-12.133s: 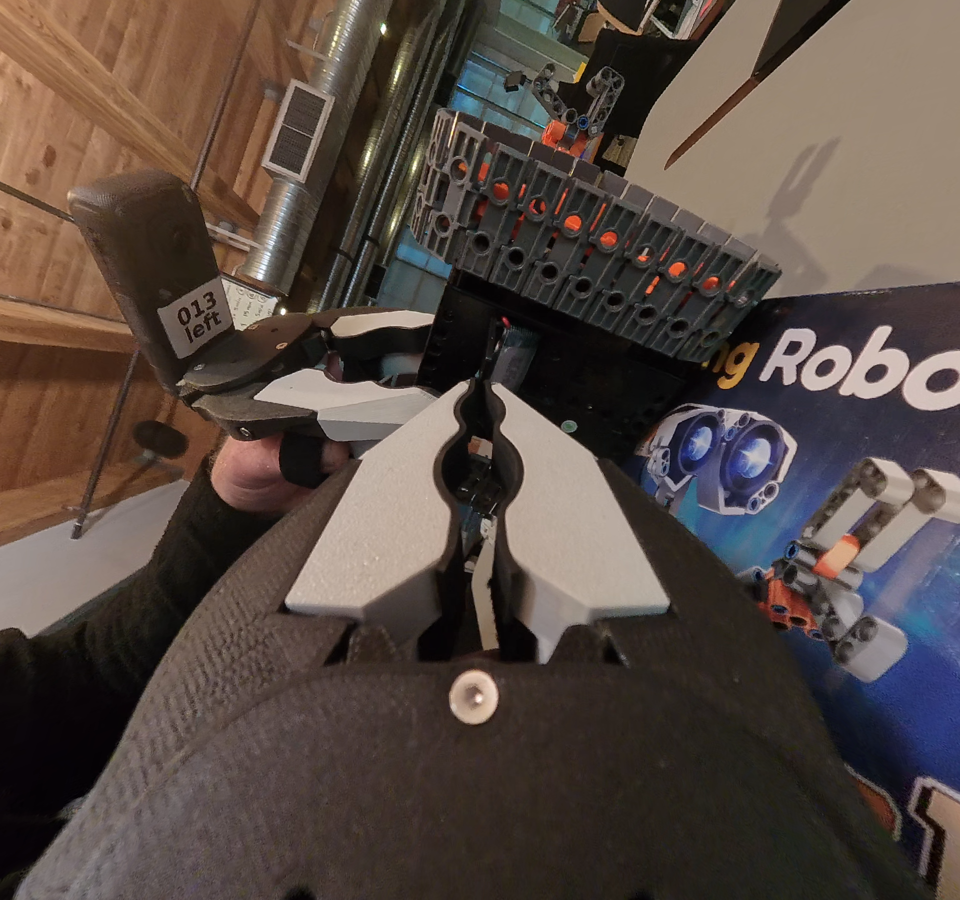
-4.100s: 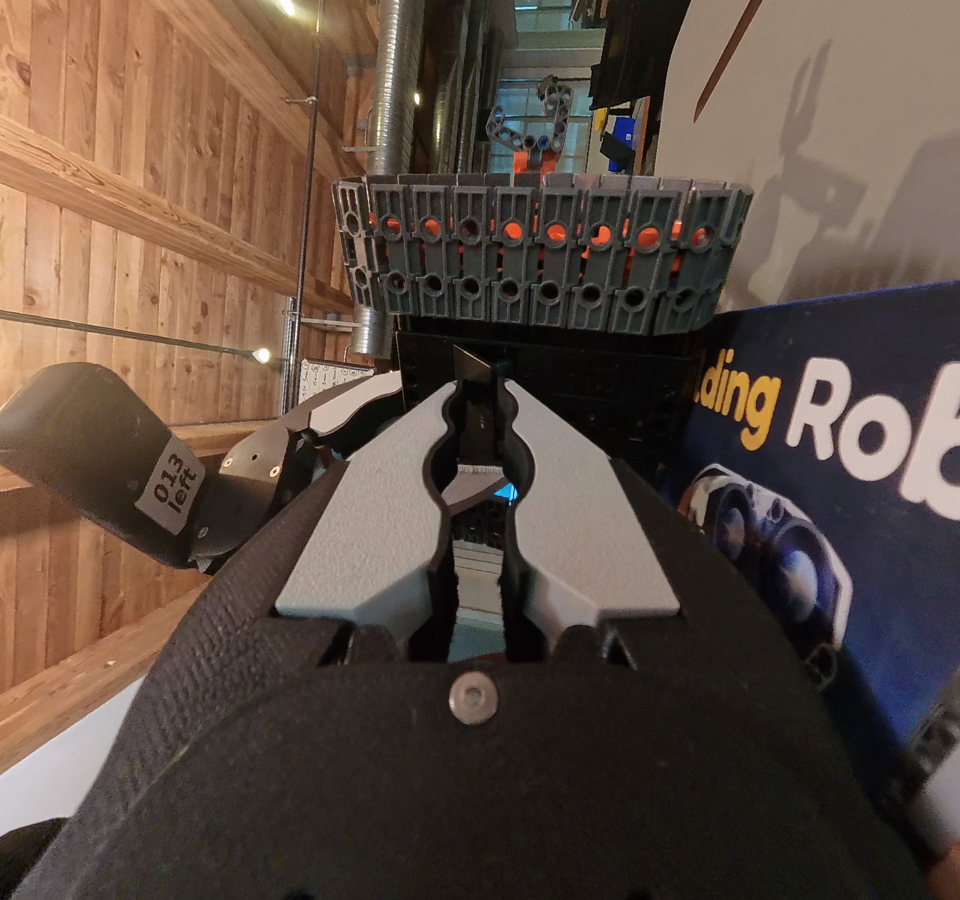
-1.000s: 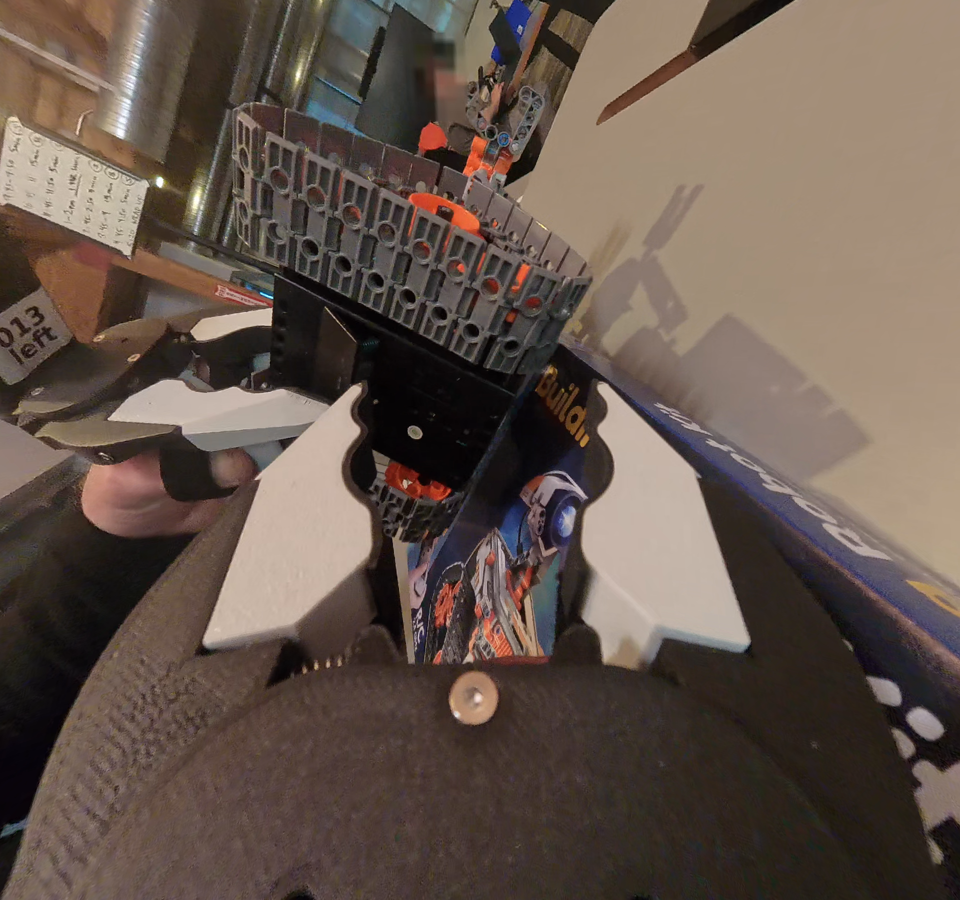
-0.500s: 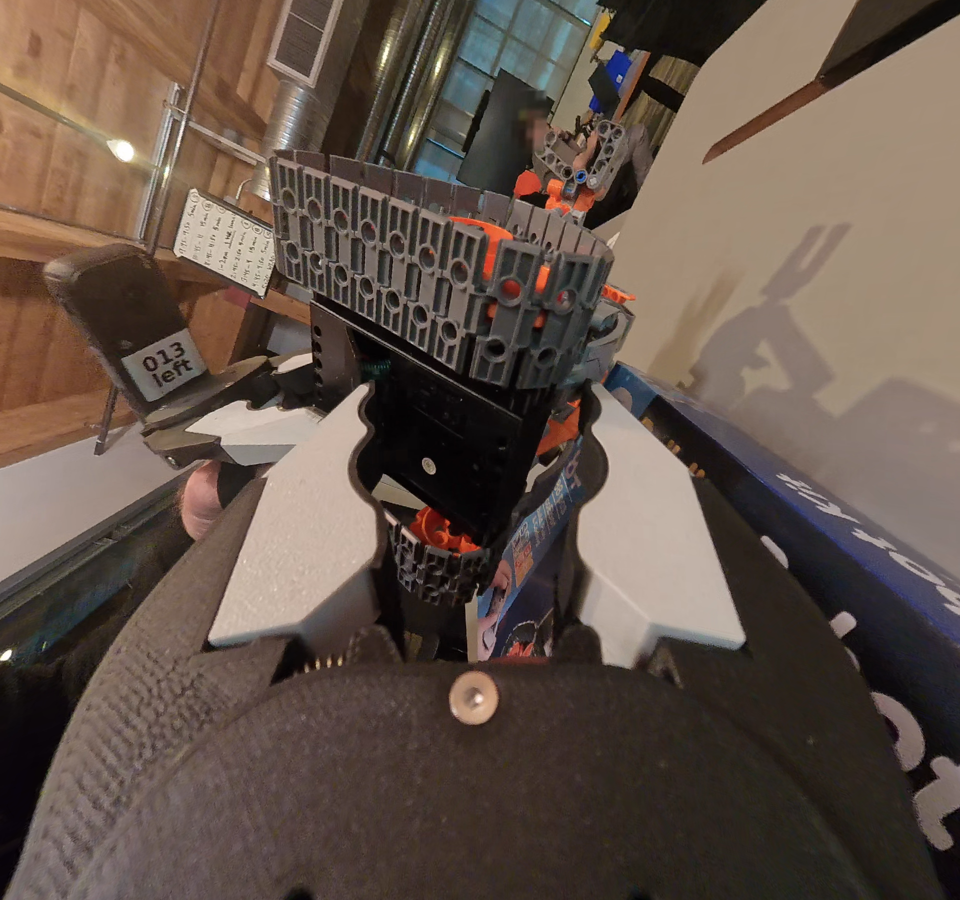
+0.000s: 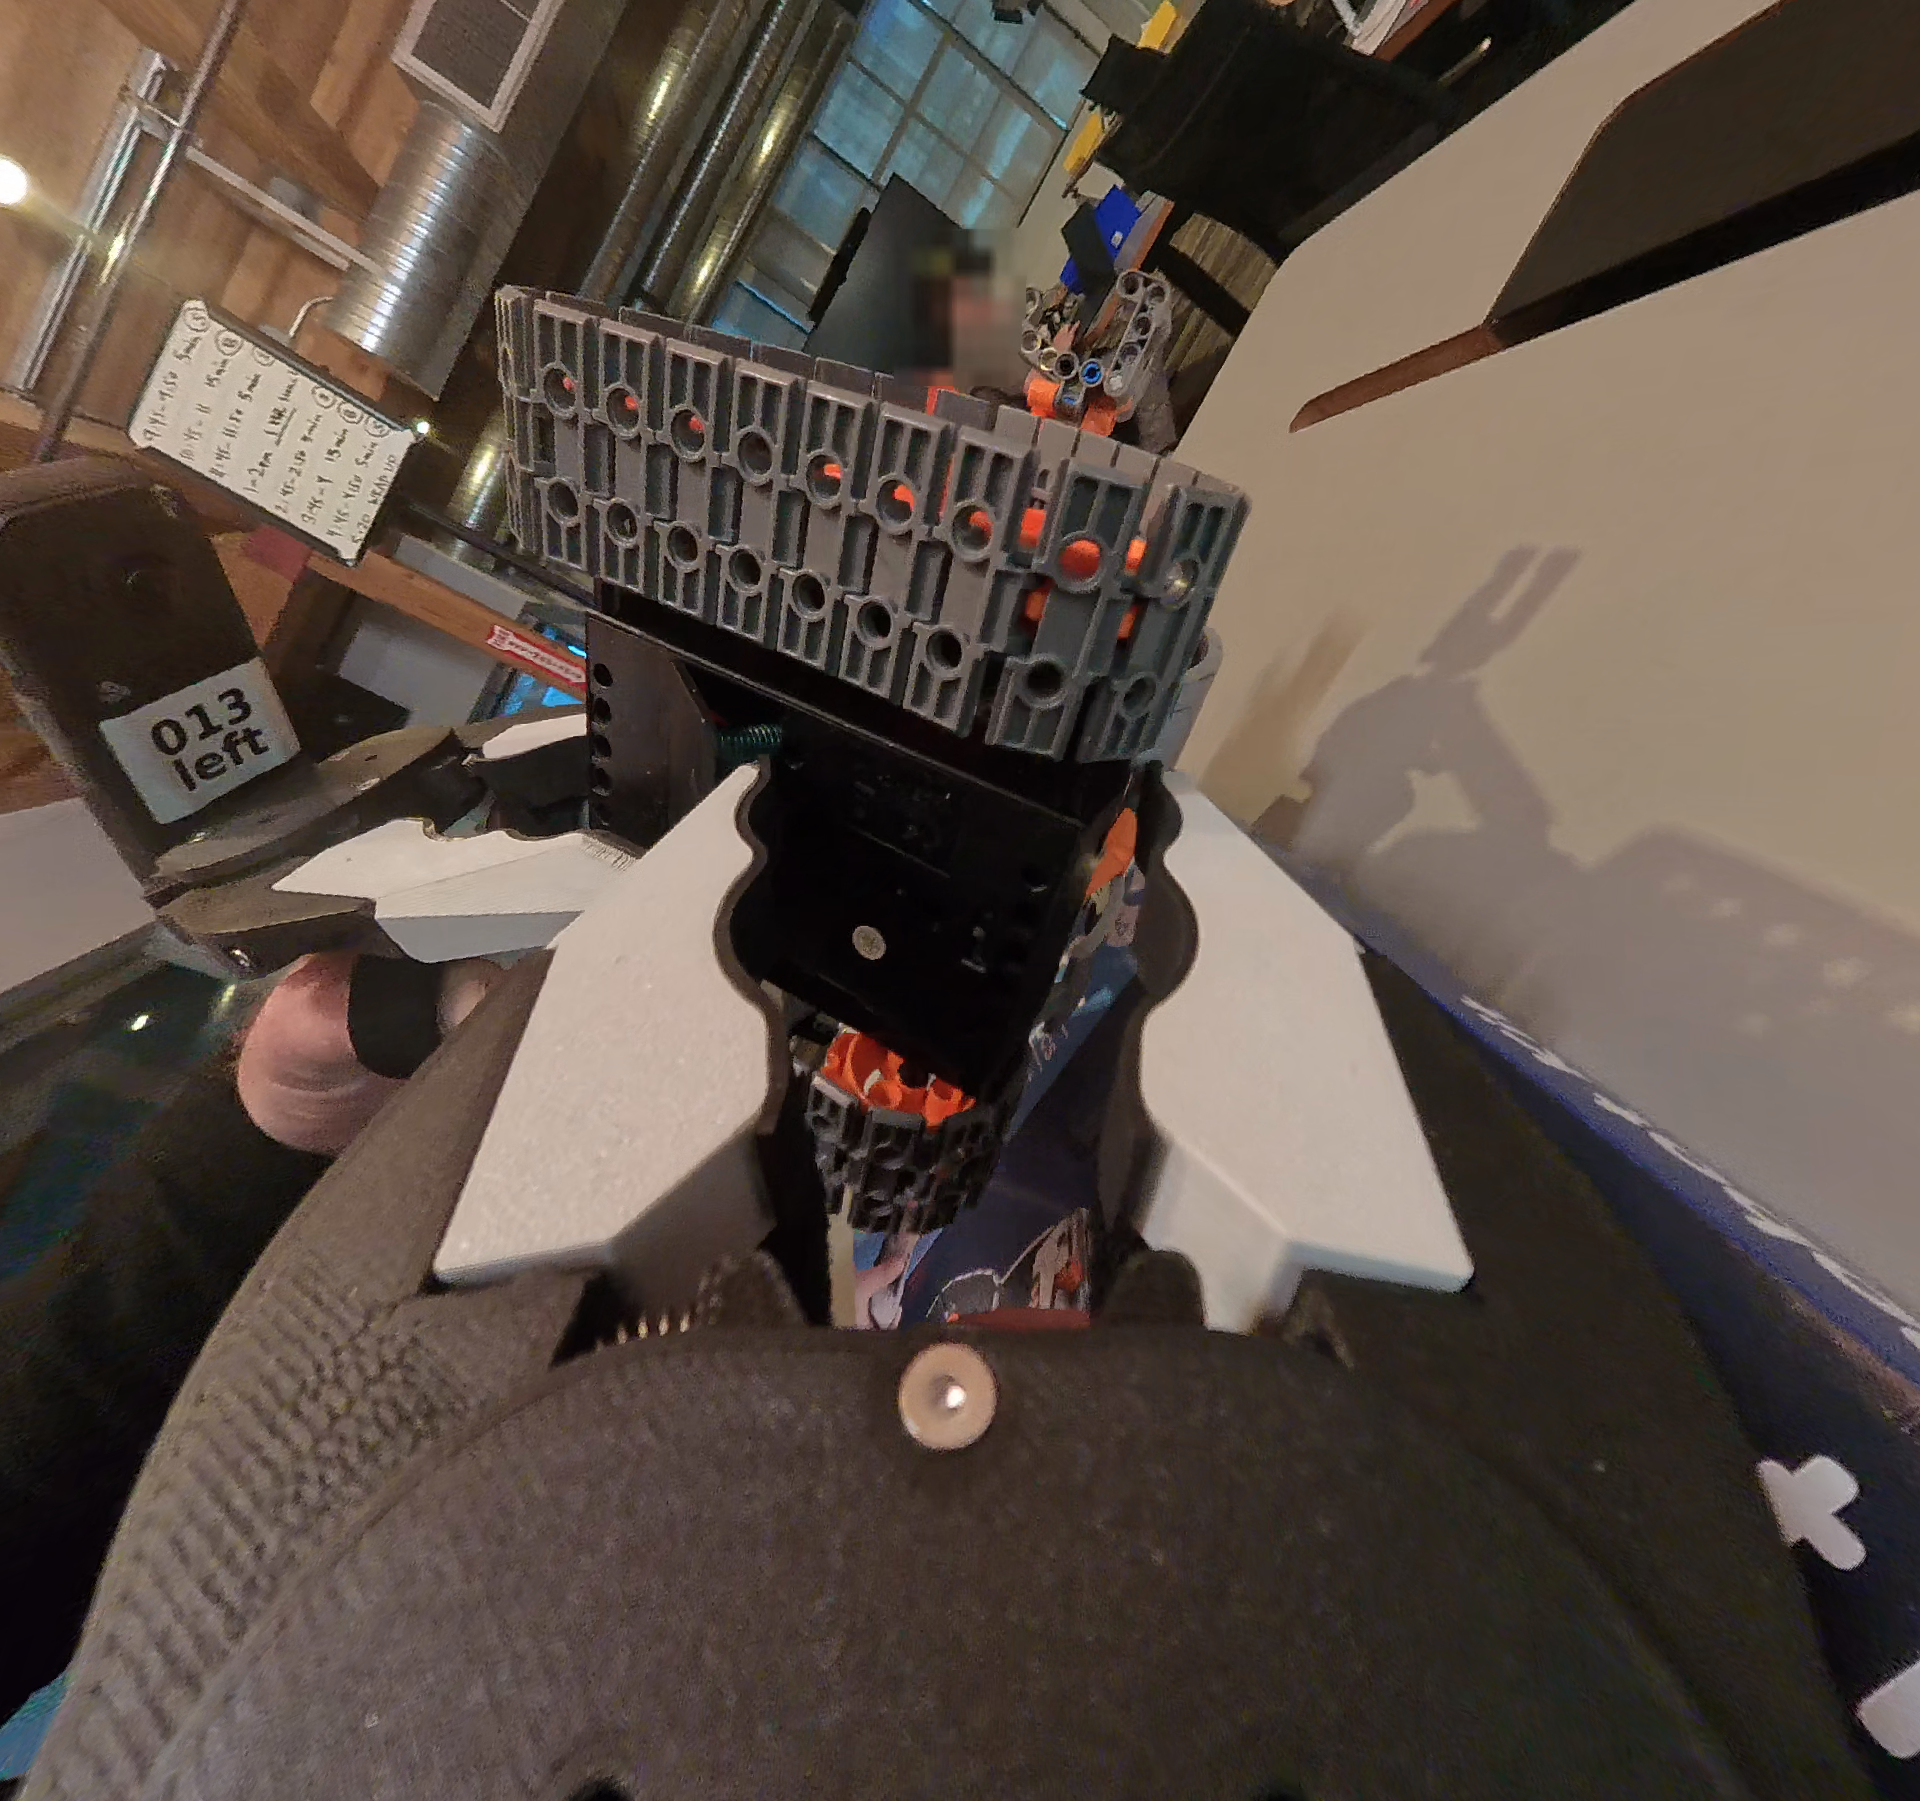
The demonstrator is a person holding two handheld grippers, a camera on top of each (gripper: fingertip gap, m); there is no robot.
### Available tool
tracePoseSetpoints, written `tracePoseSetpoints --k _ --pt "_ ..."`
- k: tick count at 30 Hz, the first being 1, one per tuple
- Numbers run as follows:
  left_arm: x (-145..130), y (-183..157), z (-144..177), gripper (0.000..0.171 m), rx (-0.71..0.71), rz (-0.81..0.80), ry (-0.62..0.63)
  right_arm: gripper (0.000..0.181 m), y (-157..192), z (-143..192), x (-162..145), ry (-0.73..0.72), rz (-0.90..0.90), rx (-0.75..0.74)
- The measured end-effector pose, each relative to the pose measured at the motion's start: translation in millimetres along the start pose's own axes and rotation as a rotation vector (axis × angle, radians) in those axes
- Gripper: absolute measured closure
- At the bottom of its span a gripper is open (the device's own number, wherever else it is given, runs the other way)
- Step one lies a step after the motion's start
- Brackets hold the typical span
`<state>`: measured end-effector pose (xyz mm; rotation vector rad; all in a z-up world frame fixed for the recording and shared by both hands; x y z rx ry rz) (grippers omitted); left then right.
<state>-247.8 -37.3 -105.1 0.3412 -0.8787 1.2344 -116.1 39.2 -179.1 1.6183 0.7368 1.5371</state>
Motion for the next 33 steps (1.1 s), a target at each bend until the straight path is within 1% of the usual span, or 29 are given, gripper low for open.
tracePoseSetpoints --k 1,5,11,13,14,16,18,23,28,33 --pt "-0.2 -0.2 -0.9 0.121 0.012 -0.006 -0.003 0.118 0.9 -0.3 0.3 -0.008 0.003 -0.003" --pt "-2.6 1.2 -2.2 0.121 0.015 0.006 -0.027 0.118 1.3 -1.0 1.2 -0.019 0.021 -0.02" --pt "-2.1 -1.8 0.9 0.122 -0.027 0.026 -0.089 0.117 7.5 4.8 6.1 -0.015 0.053 -0.024" --pt "-0.5 -3.4 3.7 0.125 -0.064 0.039 -0.135 0.117 11.4 8.6 10.1 -0.012 0.075 -0.02" --pt "0.6 -3.1 6.4 0.128 -0.099 0.061 -0.178 0.117 14.5 11.0 11.9 -0.018 0.092 -0.016" --pt "-0.8 -5.1 9.4 0.128 -0.125 0.015 -0.224 0.118 21.6 16.1 14.4 -0.026 0.134 -0.026" --pt "-2.2 -7.8 8.9 0.129 -0.155 0.022 -0.253 0.119 26.5 21.6 15.7 -0.043 0.181 -0.045" --pt "-12.1 -15.2 -1.6 0.128 -0.204 0.018 -0.296 0.119 27.9 36.0 13.2 -0.072 0.284 -0.098" --pt "-27.6 -17.2 -13.1 0.129 -0.284 0.096 -0.358 0.119 29.7 45.7 10.0 -0.049 0.366 -0.166" --pt "-37.8 -21.0 -19.2 0.133 -0.357 0.169 -0.418 0.12 31.0 51.9 15.4 -0.037 0.356 -0.152"
Point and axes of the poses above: each gripper's, where its closed fingertips meet, z back along the fingers, x out of its top, y = z × x across the jaws, the point moved 9 cm from there along z, back along the fingers
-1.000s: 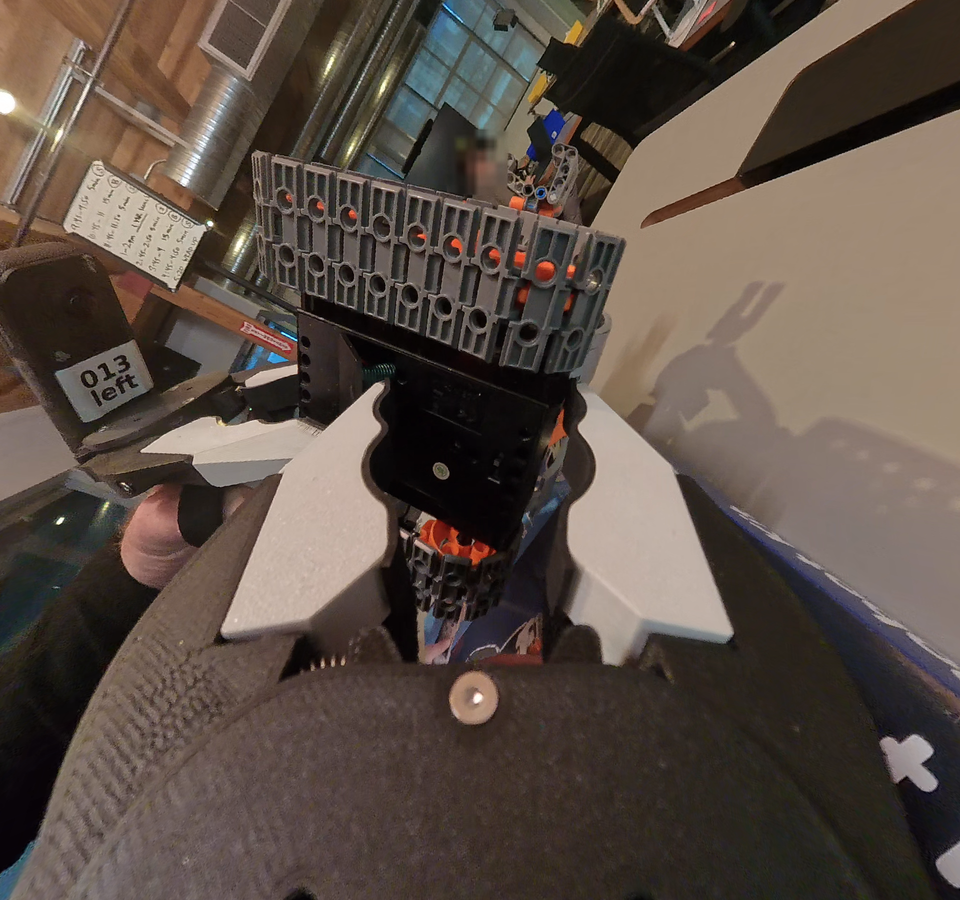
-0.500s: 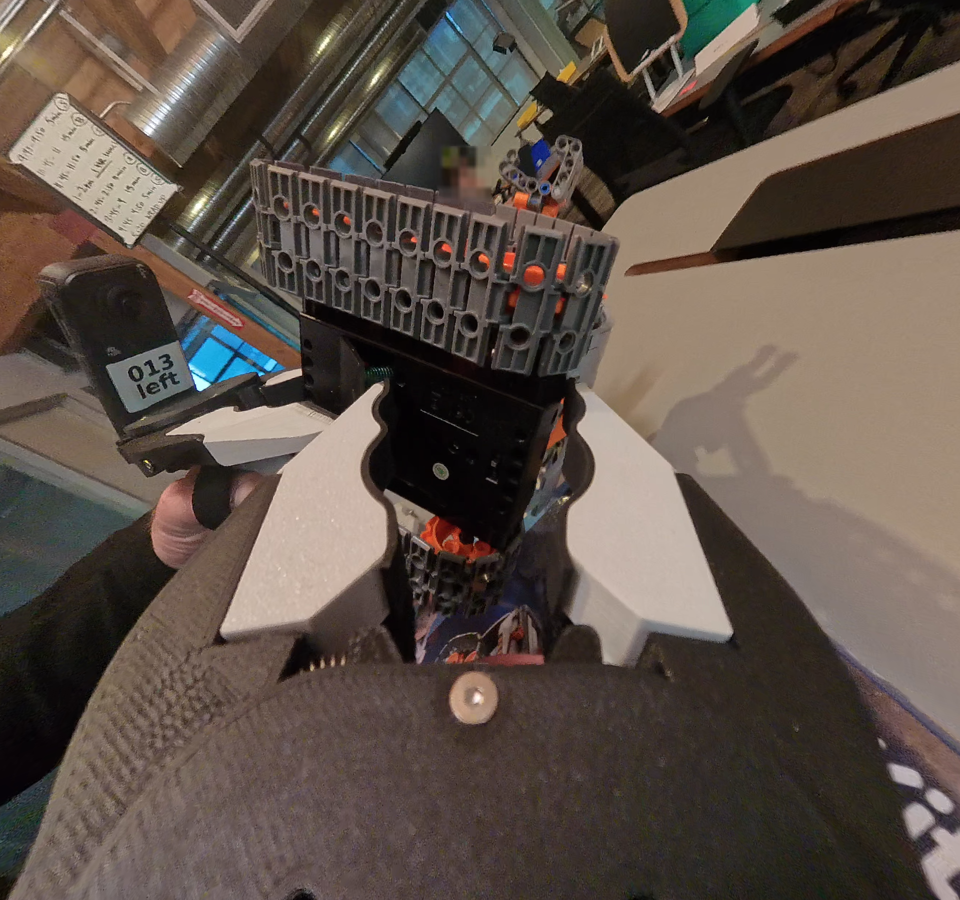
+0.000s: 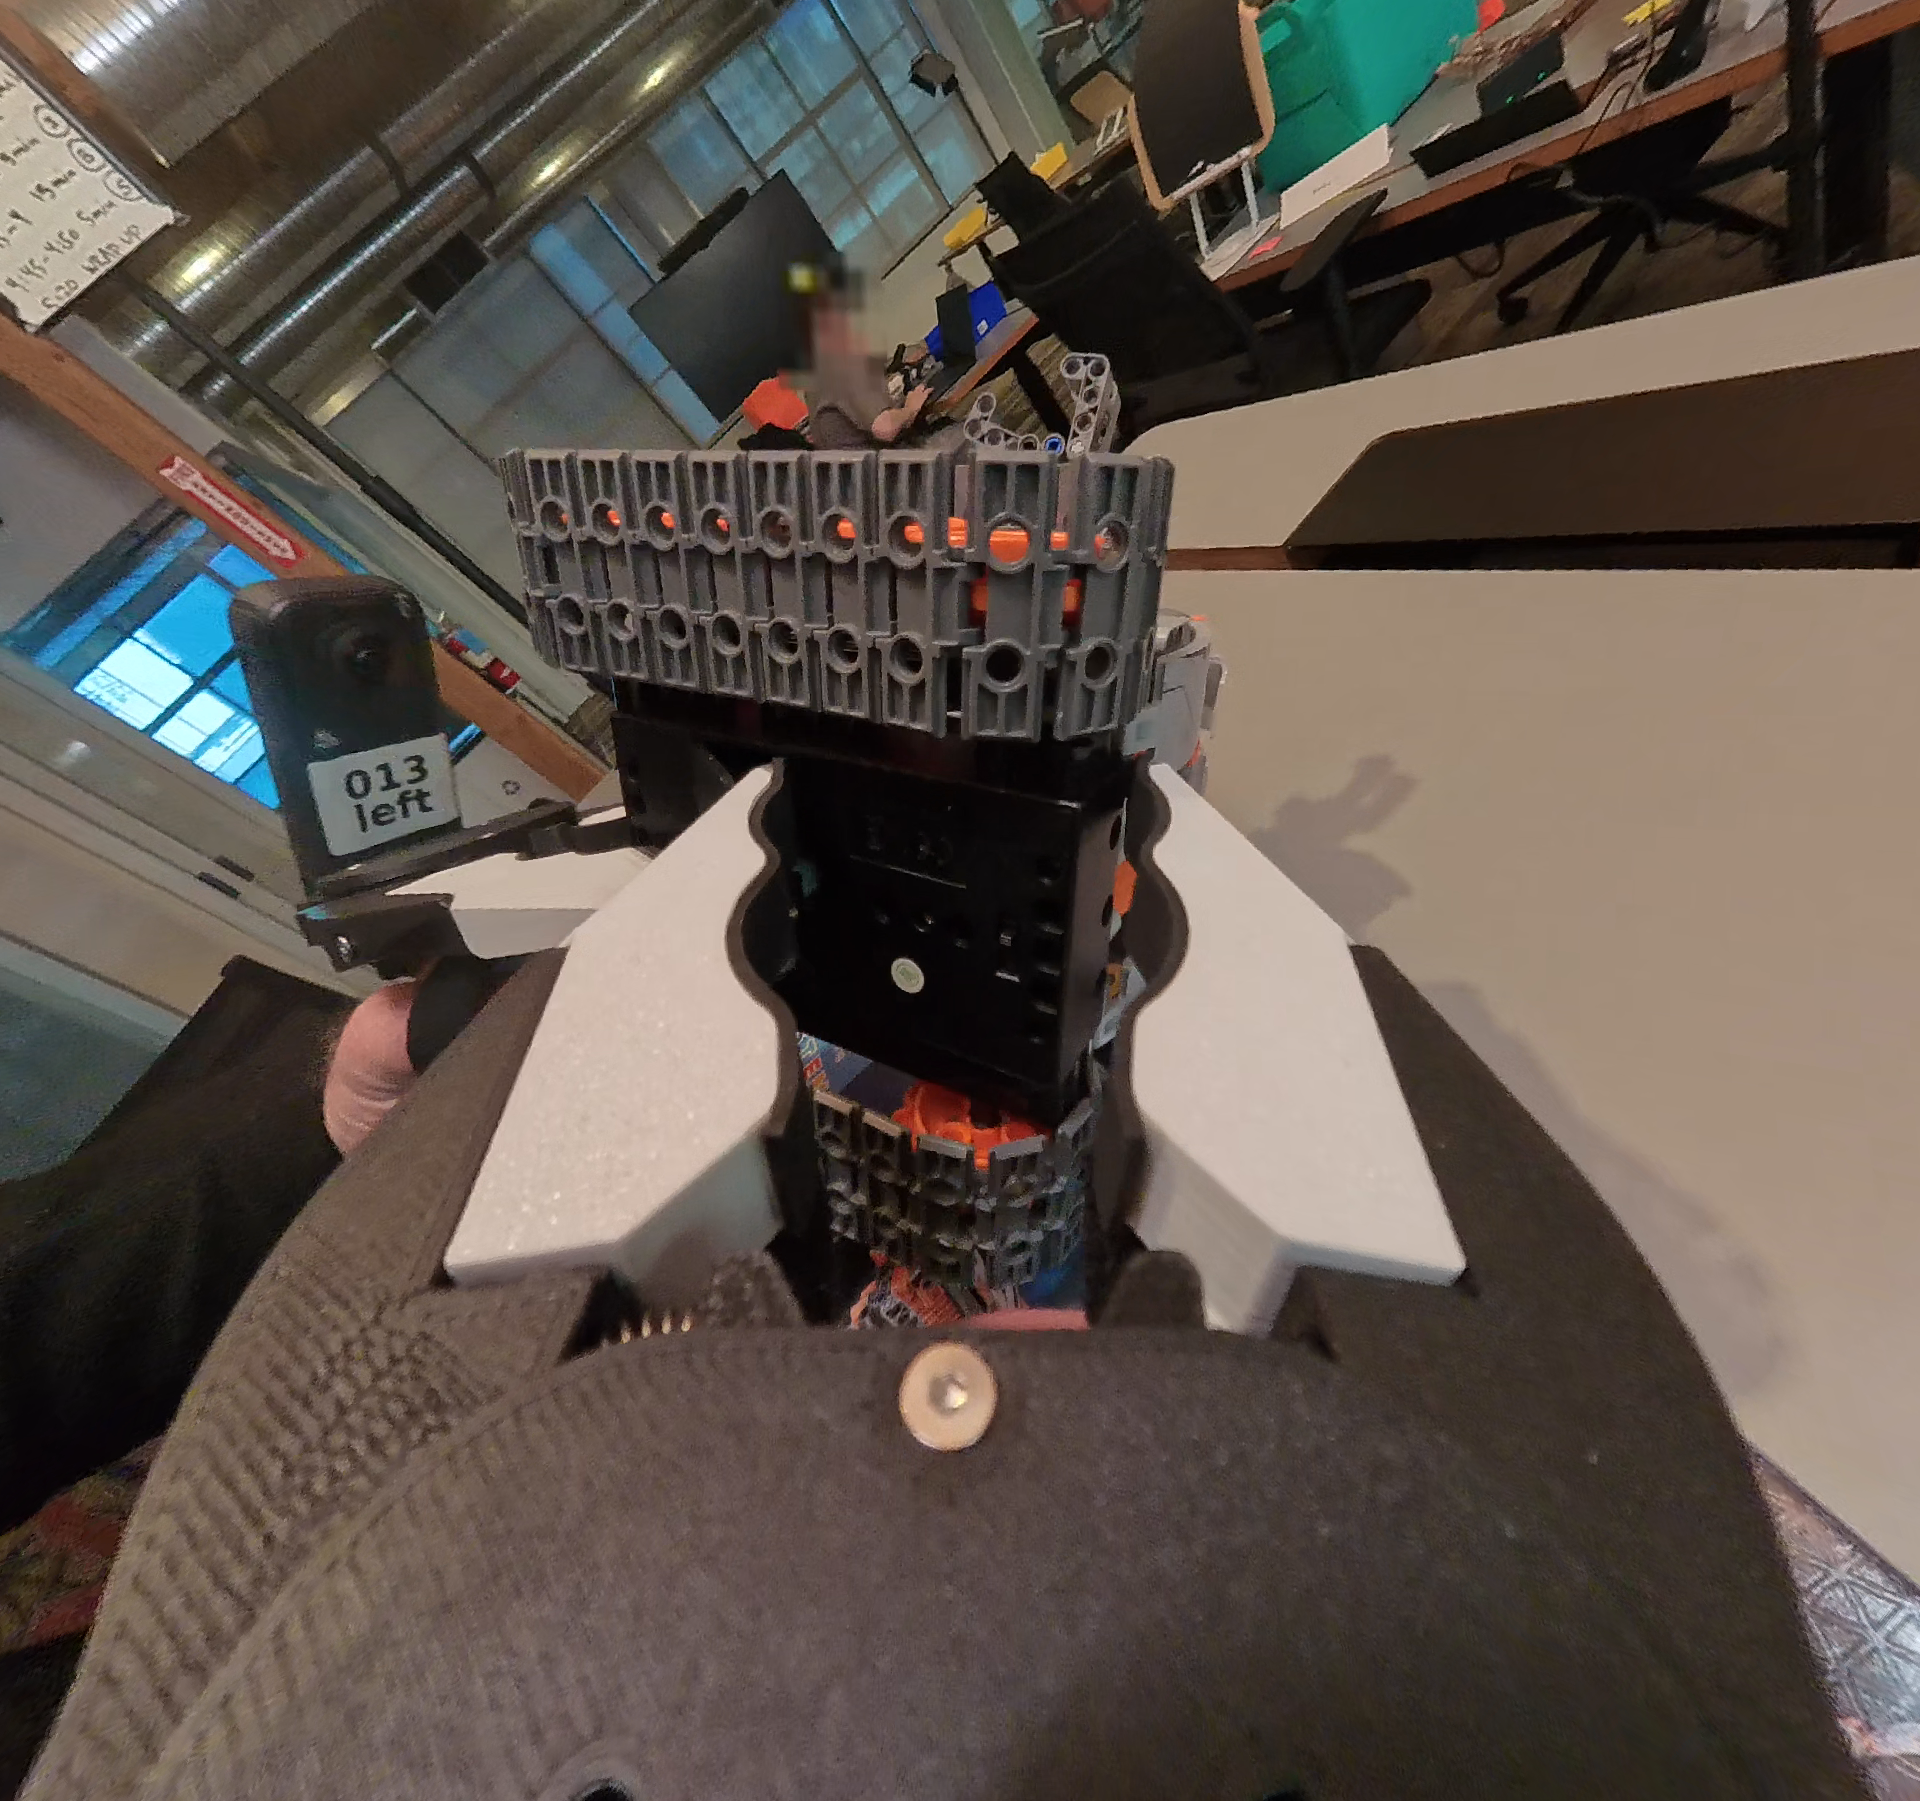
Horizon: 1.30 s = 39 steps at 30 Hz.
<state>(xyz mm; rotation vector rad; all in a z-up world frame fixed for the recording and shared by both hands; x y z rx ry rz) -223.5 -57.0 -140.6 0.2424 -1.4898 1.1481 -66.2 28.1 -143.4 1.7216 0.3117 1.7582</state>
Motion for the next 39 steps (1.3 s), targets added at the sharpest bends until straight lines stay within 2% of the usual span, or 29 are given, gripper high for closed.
tracePoseSetpoints --k 6,12,14,16,24,29,33,36,39 --pt "-7.7 0.4 0.1 0.135 -0.042 0.039 -0.03 0.12 -3.4 5.9 0.0 0.044 0.025 0.04" --pt "-12.5 3.8 3.8 0.135 -0.106 0.062 -0.04 0.12 -5.8 11.4 -1.6 0.088 0.134 0.127" --pt "-14.9 4.1 3.4 0.137 -0.134 0.064 -0.036 0.121 -5.2 11.9 -2.3 0.096 0.169 0.113" --pt "-17.2 4.8 3.0 0.137 -0.137 0.056 -0.036 0.114 -2.6 11.7 -3.5 0.109 0.181 0.107" --pt "-21.6 7.2 2.0 0.137 -0.139 0.033 -0.031 0.116 -1.7 11.7 -8.5 0.117 0.209 0.059" --pt "-24.1 6.9 2.5 0.137 -0.174 0.057 -0.054 0.117 -11.6 20.1 -7.6 0.053 0.084 0.21" --pt "-26.3 7.8 2.2 0.137 -0.188 0.055 -0.051 0.102 -10.2 24.4 -11.5 0.062 0.156 0.277" --pt "-27.4 8.4 1.6 0.137 -0.188 0.052 -0.057 0.097 -5.2 23.3 -13.6 0.077 0.241 0.234" --pt "-29.1 9.2 2.1 0.137 -0.194 0.052 -0.066 0.103 -1.7 21.5 -16.1 0.069 0.299 0.169"
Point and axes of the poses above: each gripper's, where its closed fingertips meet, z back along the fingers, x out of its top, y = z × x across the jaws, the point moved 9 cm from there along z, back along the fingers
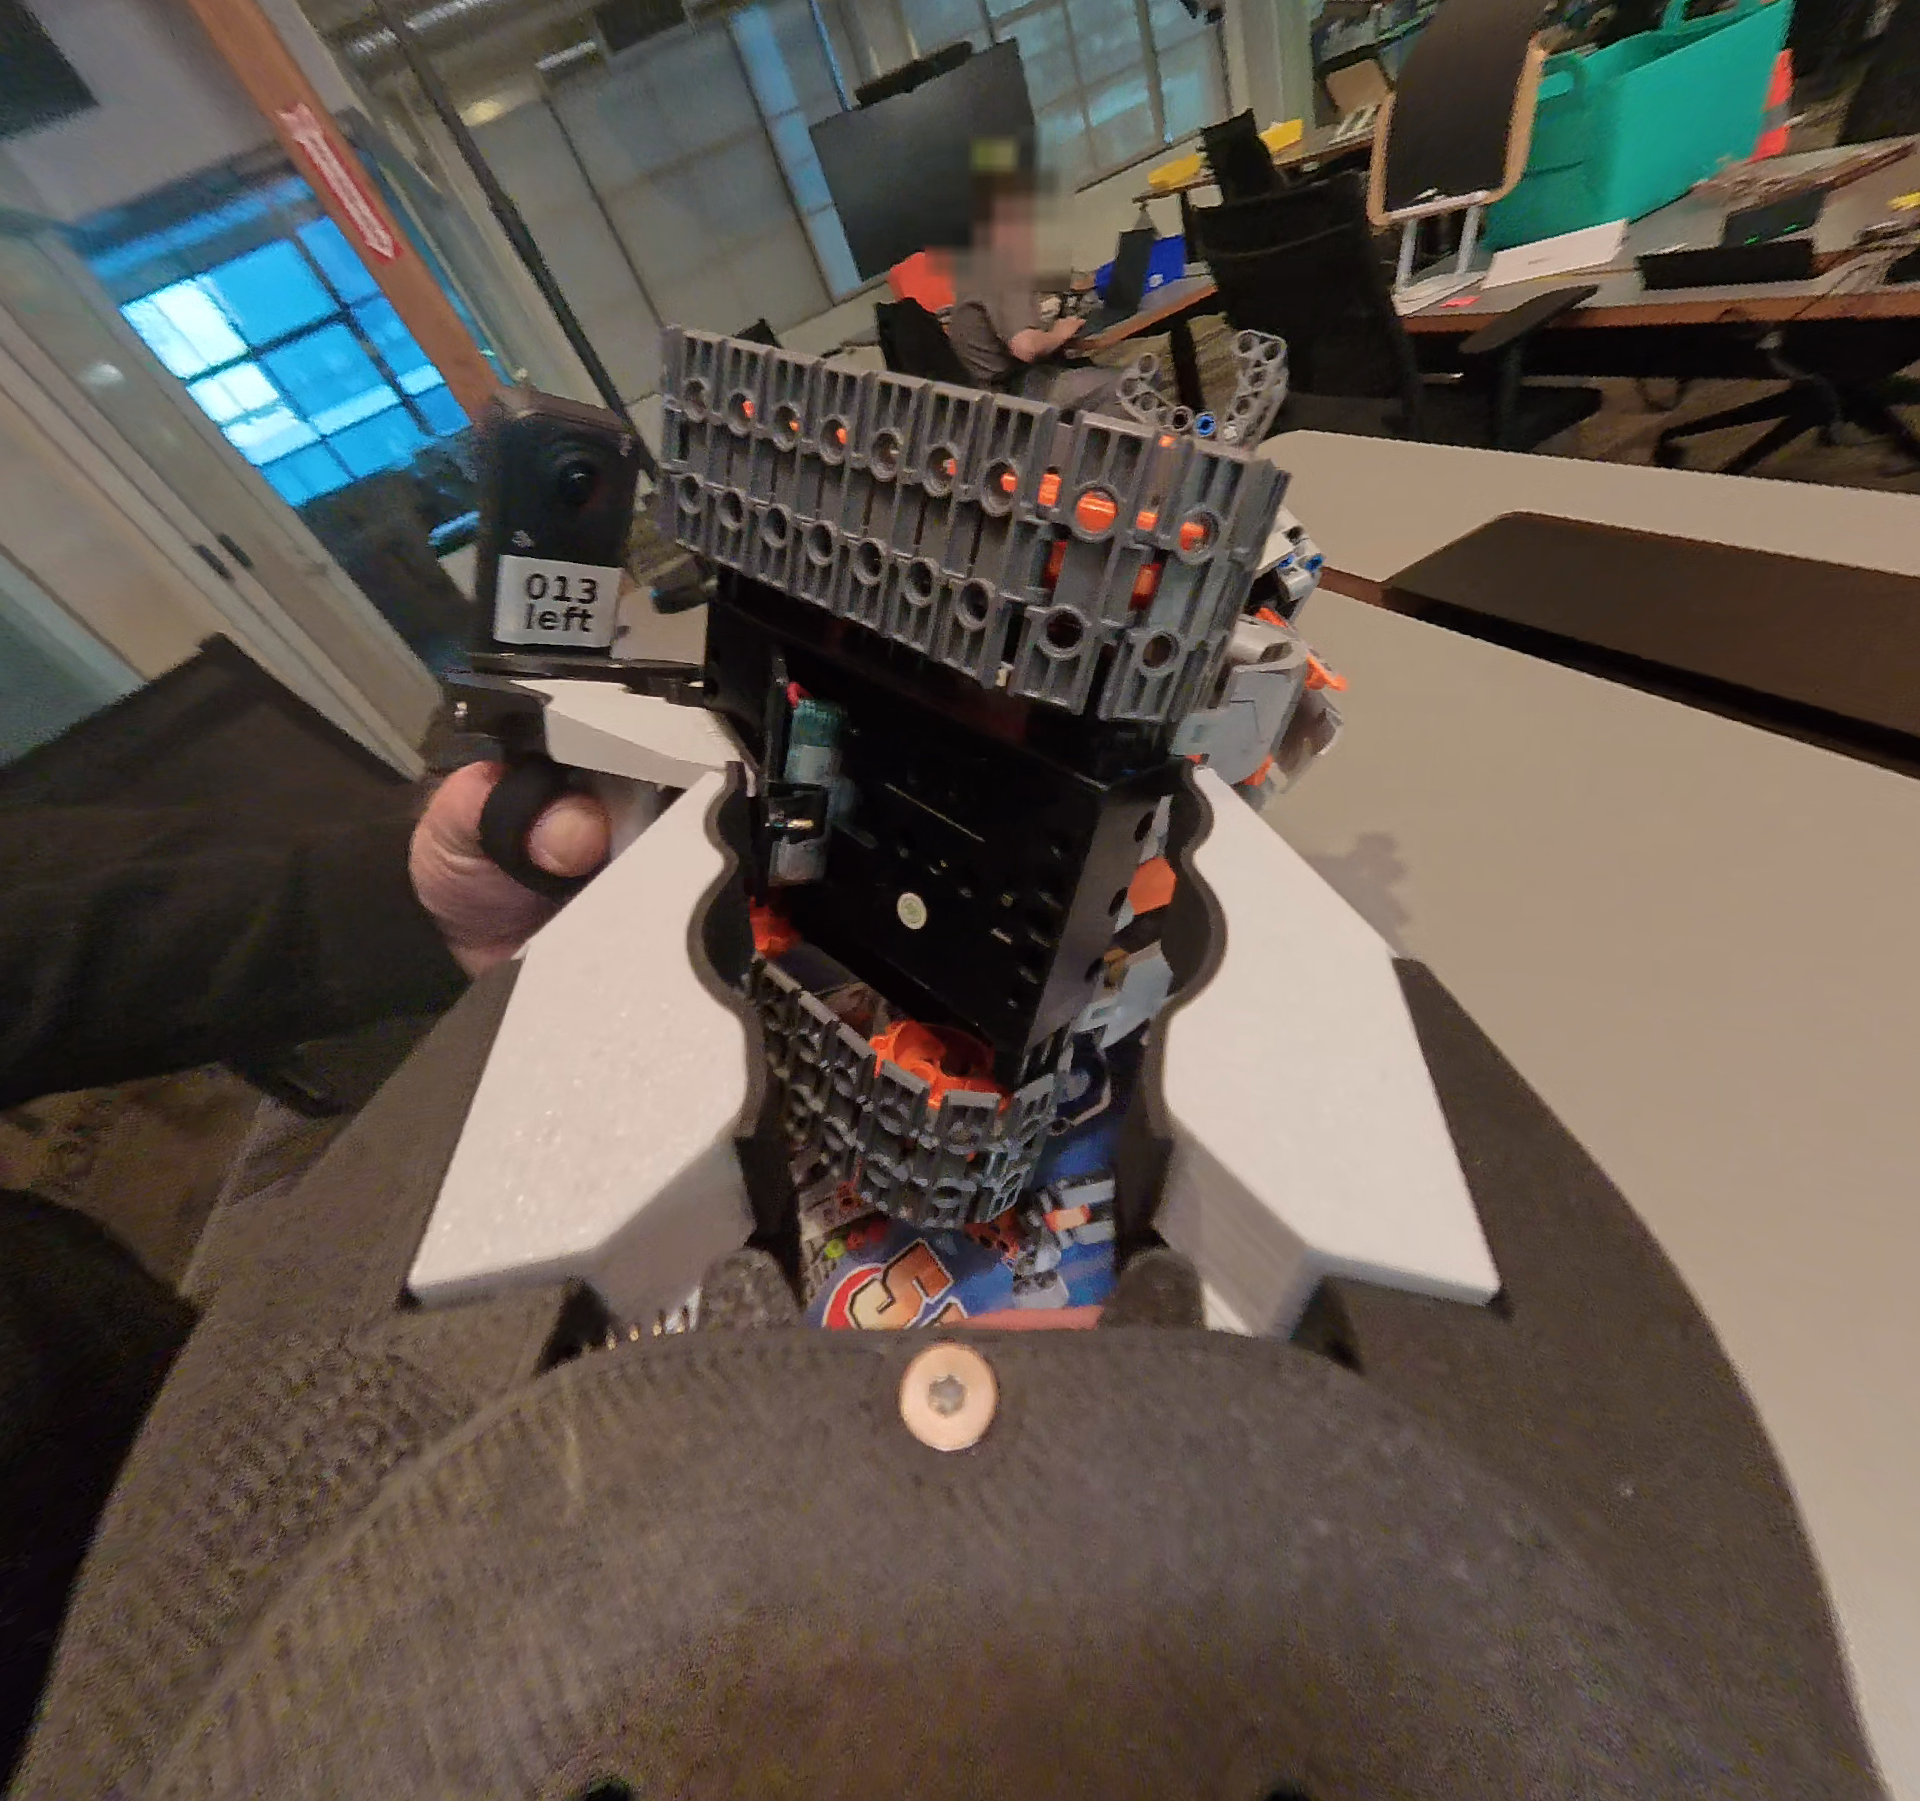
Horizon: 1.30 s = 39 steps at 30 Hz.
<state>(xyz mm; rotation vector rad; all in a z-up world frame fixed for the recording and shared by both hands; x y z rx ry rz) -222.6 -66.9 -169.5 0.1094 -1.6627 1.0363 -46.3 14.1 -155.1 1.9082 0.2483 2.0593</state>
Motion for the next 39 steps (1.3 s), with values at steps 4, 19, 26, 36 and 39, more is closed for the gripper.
tracePoseSetpoints --k 4,19,26,36,39 --pt "-4.0 0.8 -0.6 0.137 0.002 0.005 0.002 0.106 1.2 -1.2 -4.0 0.008 0.027 -0.051" --pt "-12.0 3.6 -2.1 0.136 0.019 -0.019 0.024 0.108 1.5 -1.1 -14.7 -0.005 0.035 -0.088" --pt "-11.4 6.0 -1.0 0.136 -0.013 0.006 0.027 0.132 -10.9 4.7 -12.2 -0.029 -0.077 -0.048" --pt "-10.8 9.3 -3.1 0.136 0.012 -0.007 0.039 0.119 -10.8 -3.9 -9.4 0.055 -0.038 -0.081" --pt "-10.8 9.2 -3.9 0.136 0.019 -0.014 0.039 0.121 -12.8 -4.4 -8.8 0.067 -0.034 -0.084"
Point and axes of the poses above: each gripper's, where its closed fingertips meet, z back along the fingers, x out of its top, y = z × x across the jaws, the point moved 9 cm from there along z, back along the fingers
